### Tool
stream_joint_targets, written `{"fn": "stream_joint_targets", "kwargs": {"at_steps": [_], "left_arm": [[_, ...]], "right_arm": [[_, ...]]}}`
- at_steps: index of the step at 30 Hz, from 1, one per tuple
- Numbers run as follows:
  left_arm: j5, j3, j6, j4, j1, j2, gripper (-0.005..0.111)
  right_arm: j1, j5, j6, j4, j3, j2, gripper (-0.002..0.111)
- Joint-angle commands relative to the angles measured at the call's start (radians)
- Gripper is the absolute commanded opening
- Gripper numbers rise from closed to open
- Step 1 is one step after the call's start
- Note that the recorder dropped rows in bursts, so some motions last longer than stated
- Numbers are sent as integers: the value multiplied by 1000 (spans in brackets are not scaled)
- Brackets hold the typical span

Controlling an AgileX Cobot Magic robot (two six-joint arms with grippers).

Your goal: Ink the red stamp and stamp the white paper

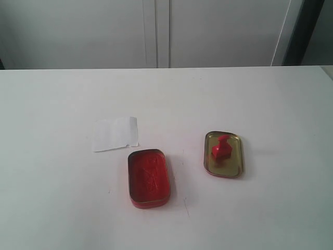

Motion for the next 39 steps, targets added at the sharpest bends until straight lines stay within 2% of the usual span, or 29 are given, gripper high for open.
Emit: {"fn": "stream_joint_targets", "kwargs": {"at_steps": [1,6,9,19,36,39], "left_arm": [[97,-92,35,-26,-4,106,0],[167,-186,76,-58,-10,218,0],[192,-242,93,-59,-39,280,0],[260,-478,93,-57,-218,512,0],[268,-822,72,-86,-449,827,0],[284,-927,72,-90,-509,888,0]], "right_arm": [[-6,-15,-2,1,6,-5,0],[-6,-15,-2,1,6,-5,0],[-6,-15,-2,1,6,-5,0],[-6,-15,-2,1,6,-5,0],[-6,-15,-2,1,6,-5,0],[-6,-15,-2,1,6,-5,0]]}}
